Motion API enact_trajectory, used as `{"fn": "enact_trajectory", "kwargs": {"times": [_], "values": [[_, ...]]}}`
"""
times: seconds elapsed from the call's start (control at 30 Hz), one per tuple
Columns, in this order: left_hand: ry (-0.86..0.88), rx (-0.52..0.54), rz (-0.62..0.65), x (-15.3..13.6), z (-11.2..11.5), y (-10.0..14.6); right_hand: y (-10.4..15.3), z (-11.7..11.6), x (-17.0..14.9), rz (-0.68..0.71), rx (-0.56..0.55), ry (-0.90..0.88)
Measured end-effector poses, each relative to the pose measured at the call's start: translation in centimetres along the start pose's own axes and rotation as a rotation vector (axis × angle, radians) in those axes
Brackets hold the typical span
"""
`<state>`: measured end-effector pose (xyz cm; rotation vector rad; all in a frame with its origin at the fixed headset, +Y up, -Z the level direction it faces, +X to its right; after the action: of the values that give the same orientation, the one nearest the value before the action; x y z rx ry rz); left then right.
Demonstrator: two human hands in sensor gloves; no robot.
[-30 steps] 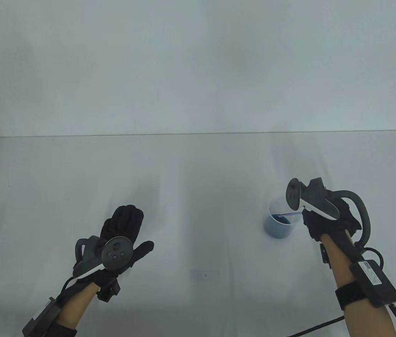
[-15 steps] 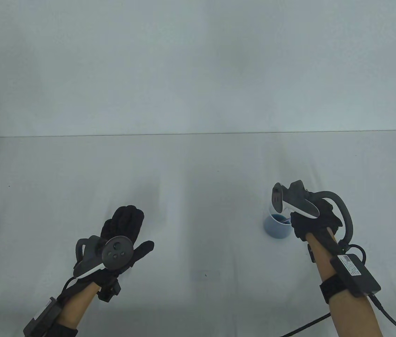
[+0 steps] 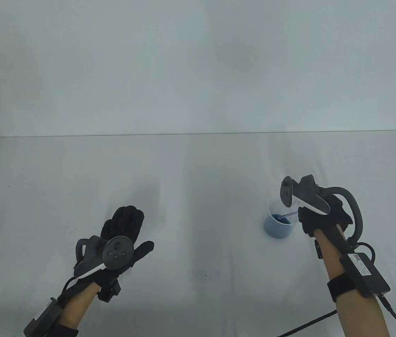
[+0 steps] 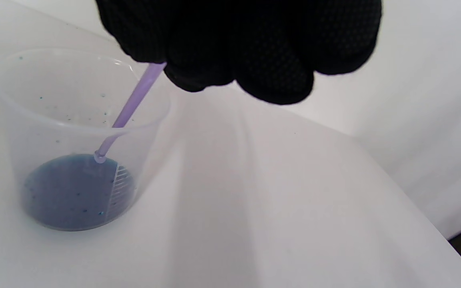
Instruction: Dip glass rod into dye solution and streak across glass slide
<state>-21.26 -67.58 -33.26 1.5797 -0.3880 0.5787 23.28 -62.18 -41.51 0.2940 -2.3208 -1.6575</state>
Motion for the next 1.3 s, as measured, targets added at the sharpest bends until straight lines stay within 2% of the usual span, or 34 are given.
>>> {"fn": "enact_trajectory", "kwargs": {"times": [0.3, 0.93, 1.1, 1.3], "values": [[-0.008, -0.007, 0.002, 0.2, 0.1, 0.0, -0.3, -1.4, 0.8, 0.022, 0.037, 0.005], [-0.021, -0.014, 0.004, 0.4, 0.3, 0.0, 0.1, -1.1, 0.9, 0.019, 0.038, -0.006], [-0.011, -0.038, 0.015, 0.6, 0.6, -0.4, 1.1, 0.3, 0.0, 0.004, 0.005, -0.010], [-0.019, -0.112, 0.082, 2.4, 1.6, -1.8, 3.7, 3.7, -1.7, -0.010, -0.087, -0.016]]}}
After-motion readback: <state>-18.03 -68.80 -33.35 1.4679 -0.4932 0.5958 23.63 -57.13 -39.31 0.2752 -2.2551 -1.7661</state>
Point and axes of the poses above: the tracker on the back of each hand, its own x axis roughly to the thumb side, its own y axis roughly from the fingertips to the wrist, z = x × y, the point moved 3 cm from there along -y, roughly from the wrist to the fingertips, and after that the axes turned 13 degrees about z, right-handed, at the moved point
